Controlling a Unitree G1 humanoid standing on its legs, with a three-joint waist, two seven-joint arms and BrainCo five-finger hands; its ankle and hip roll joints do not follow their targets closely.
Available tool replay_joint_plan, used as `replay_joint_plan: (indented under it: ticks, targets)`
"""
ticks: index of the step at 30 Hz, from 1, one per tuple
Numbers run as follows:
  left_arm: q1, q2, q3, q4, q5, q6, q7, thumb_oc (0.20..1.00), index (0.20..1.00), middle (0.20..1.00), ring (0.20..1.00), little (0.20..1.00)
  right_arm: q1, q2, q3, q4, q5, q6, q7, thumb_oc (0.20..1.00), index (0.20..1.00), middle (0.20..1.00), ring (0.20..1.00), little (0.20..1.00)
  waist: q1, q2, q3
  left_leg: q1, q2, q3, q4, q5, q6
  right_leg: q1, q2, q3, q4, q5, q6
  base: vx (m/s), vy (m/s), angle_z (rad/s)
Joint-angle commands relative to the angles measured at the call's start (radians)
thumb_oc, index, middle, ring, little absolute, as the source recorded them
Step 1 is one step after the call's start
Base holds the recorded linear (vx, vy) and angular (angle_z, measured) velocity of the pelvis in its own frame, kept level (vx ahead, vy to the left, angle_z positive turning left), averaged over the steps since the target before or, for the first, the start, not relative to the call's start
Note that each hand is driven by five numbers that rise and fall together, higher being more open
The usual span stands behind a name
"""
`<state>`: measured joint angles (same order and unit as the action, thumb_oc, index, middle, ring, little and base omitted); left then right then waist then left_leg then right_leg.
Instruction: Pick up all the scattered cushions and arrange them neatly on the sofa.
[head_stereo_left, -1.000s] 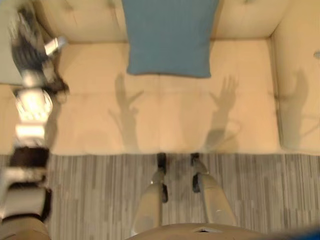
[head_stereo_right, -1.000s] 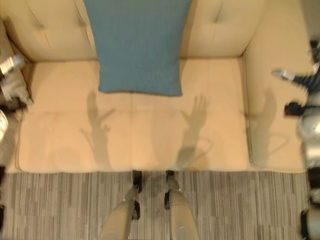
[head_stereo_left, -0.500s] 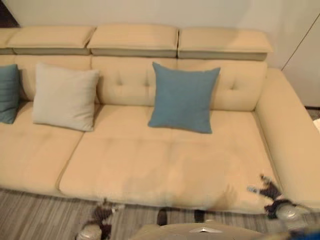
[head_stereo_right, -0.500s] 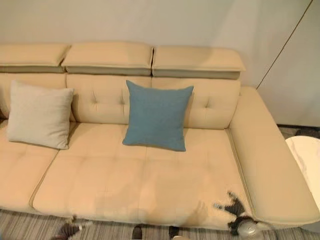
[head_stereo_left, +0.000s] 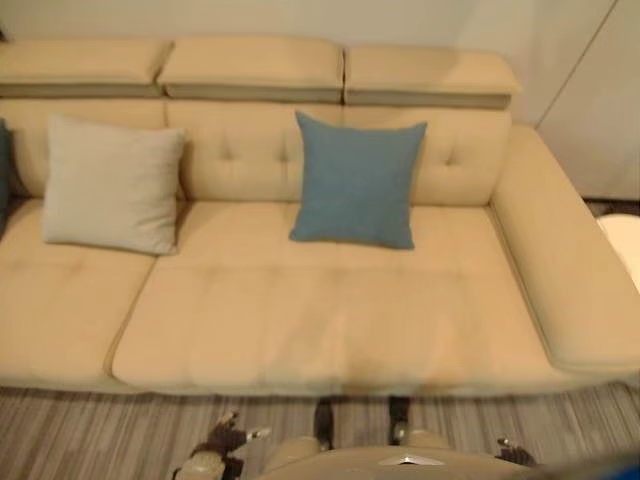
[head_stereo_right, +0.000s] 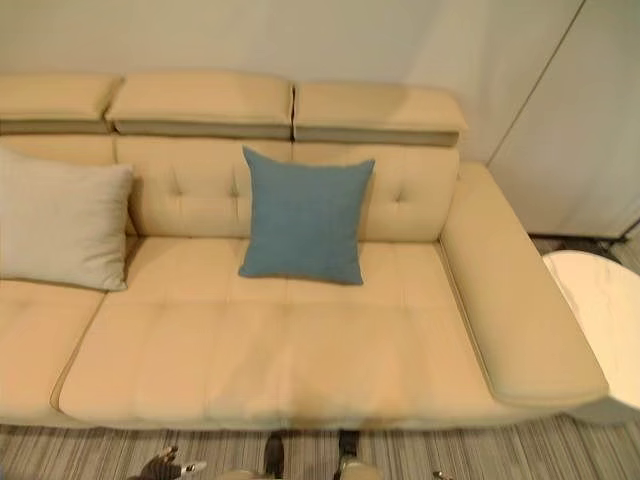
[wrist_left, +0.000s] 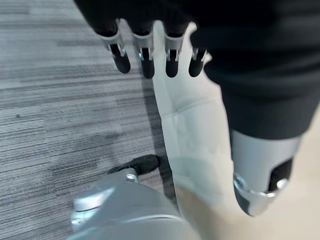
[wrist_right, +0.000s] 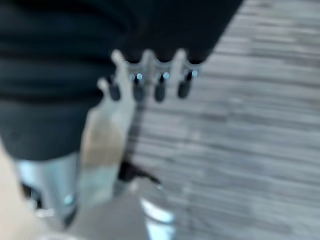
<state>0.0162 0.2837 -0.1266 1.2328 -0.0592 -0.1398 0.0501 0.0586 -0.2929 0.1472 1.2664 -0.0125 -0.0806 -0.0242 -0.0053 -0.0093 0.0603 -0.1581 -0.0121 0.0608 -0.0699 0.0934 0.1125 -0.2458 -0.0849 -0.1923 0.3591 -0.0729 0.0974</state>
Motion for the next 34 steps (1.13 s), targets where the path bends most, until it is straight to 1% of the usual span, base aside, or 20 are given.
replay_joint_plan:
  ticks: [1, 3, 5, 6, 7, 8, 9, 10, 11, 12, 13, 14, 15, 16, 17, 19, 21, 24, 29, 34]
  targets:
    - [-0.022, 0.036, 0.001, -0.001, 0.03, 0.003, 0.014, 1.0, 1.0, 1.0, 1.0, 1.0, -0.047, -0.022, 0.022, -0.034, 0.011, -0.011, -0.015, 1.0, 1.0, 1.0, 1.0, 1.0, 0.0, -0.052, 0.015, 0.094, -0.067, -0.032, -0.017, -0.154, -0.026, 0.185, 0.05, -0.004, -0.132, -0.103, -0.029, -0.1, -0.119, -0.06]
    - [-0.024, 0.043, 0.002, 0.002, 0.029, 0.006, 0.014, 1.0, 1.0, 1.0, 1.0, 1.0, -0.049, -0.017, 0.031, -0.046, 0.018, -0.016, -0.015, 1.0, 1.0, 1.0, 1.0, 1.0, 0.003, -0.075, 0.004, 0.073, -0.081, -0.033, -0.017, -0.148, -0.033, 0.22, 0.082, 0.026, -0.135, -0.116, -0.029, -0.19, -0.168, -0.08]
    - [-0.035, 0.043, 0.01, -0.002, 0.018, 0.005, 0.023, 1.0, 1.0, 1.0, 1.0, 1.0, -0.068, -0.014, 0.058, -0.061, 0.015, -0.015, -0.028, 1.0, 1.0, 1.0, 1.0, 1.0, 0.028, -0.097, 0.006, 0.03, -0.084, -0.009, -0.001, -0.127, -0.046, 0.252, 0.095, 0.015, -0.215, -0.125, -0.054, -0.35, -0.225, 0.05]
    - [-0.043, 0.037, 0.01, 0.002, 0.013, 0.005, 0.03, 1.0, 1.0, 1.0, 1.0, 1.0, -0.074, -0.01, 0.076, -0.068, 0.019, -0.022, -0.036, 1.0, 1.0, 1.0, 1.0, 1.0, 0.025, -0.103, 0.002, 0.005, -0.083, -0.01, -0.013, -0.092, -0.056, 0.255, 0.119, 0.049, -0.289, -0.126, -0.078, -0.29, -0.178, 0.09]
    - [-0.043, 0.037, 0.01, 0.002, 0.013, 0.004, 0.03, 1.0, 1.0, 1.0, 1.0, 1.0, -0.074, -0.01, 0.076, -0.068, 0.019, -0.022, -0.036, 1.0, 1.0, 1.0, 1.0, 1.0, 0.025, -0.103, 0.001, 0.004, -0.082, -0.01, -0.013, -0.092, -0.056, 0.255, 0.119, 0.049, -0.291, -0.124, -0.078, -0.57, -0.277, 0.31]
    - [-0.075, 0.031, -0.009, -0.006, 0.016, 0.006, 0.042, 1.0, 1.0, 1.0, 1.0, 1.0, -0.087, -0.022, 0.085, -0.066, 0.024, -0.018, -0.043, 1.0, 1.0, 1.0, 1.0, 1.0, 0.01, -0.096, 0.02, -0.041, -0.073, -0.024, -0.017, -0.036, -0.083, 0.241, 0.148, 0.075, -0.345, -0.108, -0.105, -0.49, -0.188, 0.4]
    - [-0.087, 0.028, -0.018, -0.011, 0.017, 0.005, 0.047, 1.0, 1.0, 1.0, 1.0, 1.0, -0.094, -0.027, 0.088, -0.065, 0.023, -0.018, -0.046, 1.0, 1.0, 1.0, 1.0, 1.0, 0.008, -0.092, 0.031, -0.054, -0.07, -0.035, -0.013, -0.026, -0.094, 0.231, 0.15, 0.072, -0.343, -0.103, -0.11, -0.49, -0.188, 0.49]
    - [-0.088, 0.028, -0.018, -0.011, 0.017, 0.005, 0.047, 1.0, 1.0, 1.0, 1.0, 1.0, -0.095, -0.027, 0.088, -0.065, 0.023, -0.018, -0.046, 1.0, 1.0, 1.0, 1.0, 1.0, 0.007, -0.092, 0.031, -0.055, -0.07, -0.037, -0.013, -0.025, -0.094, 0.23, 0.15, 0.071, -0.343, -0.103, -0.11, -0.28, -0.052, 0.39]
    - [-0.111, 0.025, -0.033, -0.019, 0.009, 0.002, 0.051, 1.0, 1.0, 1.0, 1.0, 1.0, -0.11, -0.036, 0.094, -0.064, 0.023, -0.018, -0.053, 1.0, 1.0, 1.0, 1.0, 1.0, 0.013, -0.091, 0.054, -0.079, -0.073, -0.069, 0.04, -0.04, -0.098, 0.211, 0.145, 0.07, -0.332, -0.09, -0.116, -0.26, -0.029, 0.39]
    - [-0.121, 0.02, -0.035, -0.019, 0.004, 0.001, 0.049, 1.0, 1.0, 1.0, 1.0, 1.0, -0.115, -0.041, 0.095, -0.062, 0.023, -0.019, -0.053, 1.0, 1.0, 1.0, 1.0, 1.0, 0.017, -0.091, 0.062, -0.089, -0.086, -0.111, 0.093, -0.072, -0.089, 0.203, 0.141, 0.069, -0.333, -0.081, -0.116, -0.33, -0.03, 0.27]
    - [-0.123, 0.013, -0.038, -0.016, -0.002, 0.0, 0.049, 1.0, 1.0, 1.0, 1.0, 1.0, -0.112, -0.043, 0.088, -0.06, 0.028, -0.023, -0.055, 1.0, 1.0, 1.0, 1.0, 1.0, 0.01, -0.093, 0.066, -0.087, -0.092, -0.124, 0.151, -0.119, -0.083, 0.201, 0.132, 0.065, -0.333, -0.075, -0.113, -0.23, 0.018, 0.05]
    - [-0.121, 0.003, -0.037, -0.009, -0.001, 0.003, 0.047, 1.0, 1.0, 1.0, 1.0, 1.0, -0.104, -0.043, 0.076, -0.047, 0.035, -0.019, -0.049, 1.0, 1.0, 1.0, 1.0, 1.0, 0.004, -0.103, 0.052, -0.073, -0.083, -0.104, 0.244, -0.2, -0.069, 0.2, 0.117, 0.067, -0.339, -0.069, -0.113, -0.14, 0.041, 0.06]
    - [-0.113, 0.0, -0.036, -0.002, 0.001, 0.004, 0.046, 1.0, 1.0, 1.0, 1.0, 1.0, -0.097, -0.044, 0.071, -0.04, 0.035, -0.021, -0.048, 1.0, 1.0, 1.0, 1.0, 1.0, 0.004, -0.104, 0.045, -0.061, -0.078, -0.101, 0.281, -0.23, -0.066, 0.207, 0.114, 0.071, -0.349, -0.067, -0.113, -0.06, 0.076, 0.05]
    - [-0.106, -0.007, -0.038, 0.008, 0.006, 0.005, 0.042, 1.0, 1.0, 1.0, 1.0, 1.0, -0.09, -0.044, 0.065, -0.031, 0.039, -0.021, -0.044, 1.0, 1.0, 1.0, 1.0, 1.0, 0.006, -0.102, 0.04, -0.022, -0.069, -0.101, 0.277, -0.255, -0.061, 0.218, 0.116, 0.083, -0.356, -0.065, -0.112, -0.01, 0.146, 0.11]
    - [-0.099, -0.017, -0.048, 0.004, 0.018, 0.006, 0.048, 1.0, 1.0, 1.0, 1.0, 1.0, -0.079, -0.04, 0.067, -0.011, 0.024, -0.017, -0.045, 1.0, 1.0, 1.0, 1.0, 1.0, 0.0, -0.094, 0.025, 0.017, -0.061, -0.107, 0.227, -0.243, -0.065, 0.223, 0.117, 0.084, -0.373, -0.057, -0.1, -0.02, 0.129, 0.02]
    - [-0.102, -0.019, -0.053, 0.007, 0.022, 0.006, 0.051, 1.0, 1.0, 1.0, 1.0, 1.0, -0.077, -0.038, 0.064, -0.005, 0.026, -0.016, -0.044, 1.0, 1.0, 1.0, 1.0, 1.0, -0.004, -0.093, 0.02, 0.031, -0.058, -0.1, 0.194, -0.229, -0.068, 0.224, 0.114, 0.086, -0.379, -0.047, -0.097, -0.04, 0.133, -0.16]
    - [-0.105, -0.023, -0.06, 0.005, 0.025, 0.008, 0.048, 1.0, 1.0, 1.0, 1.0, 1.0, -0.069, -0.031, 0.062, 0.012, 0.018, -0.011, -0.041, 1.0, 1.0, 1.0, 1.0, 1.0, -0.007, -0.081, -0.001, 0.091, -0.055, -0.099, 0.081, -0.214, -0.061, 0.233, 0.117, 0.086, -0.399, -0.039, -0.09, -0.01, 0.175, -0.25]
    - [-0.102, -0.027, -0.069, 0.01, 0.037, 0.01, 0.044, 1.0, 1.0, 1.0, 1.0, 1.0, -0.065, -0.023, 0.048, 0.031, 0.03, -0.006, -0.044, 1.0, 1.0, 1.0, 1.0, 1.0, -0.018, -0.066, -0.023, 0.14, -0.055, -0.097, -0.017, -0.182, -0.062, 0.241, 0.117, 0.082, -0.419, -0.027, -0.08, -0.02, 0.159, -0.12]
    - [-0.092, -0.025, -0.072, 0.018, 0.052, 0.011, 0.038, 1.0, 1.0, 1.0, 1.0, 1.0, -0.054, -0.008, 0.048, 0.047, 0.028, 0.0, -0.045, 1.0, 1.0, 1.0, 1.0, 1.0, -0.023, -0.049, -0.032, 0.158, -0.064, -0.082, -0.017, -0.192, -0.056, 0.26, 0.107, 0.08, -0.434, -0.011, -0.068, -0.03, 0.122, -0.14]
    - [-0.093, -0.021, -0.075, 0.023, 0.06, 0.013, 0.036, 1.0, 1.0, 1.0, 1.0, 1.0, -0.055, -0.006, 0.049, 0.046, 0.026, 0.002, -0.047, 1.0, 1.0, 1.0, 1.0, 1.0, -0.024, -0.045, -0.035, 0.166, -0.066, -0.071, -0.017, -0.194, -0.054, 0.272, 0.101, 0.081, -0.446, 0.002, -0.06, -0.04, 0.066, -0.02]
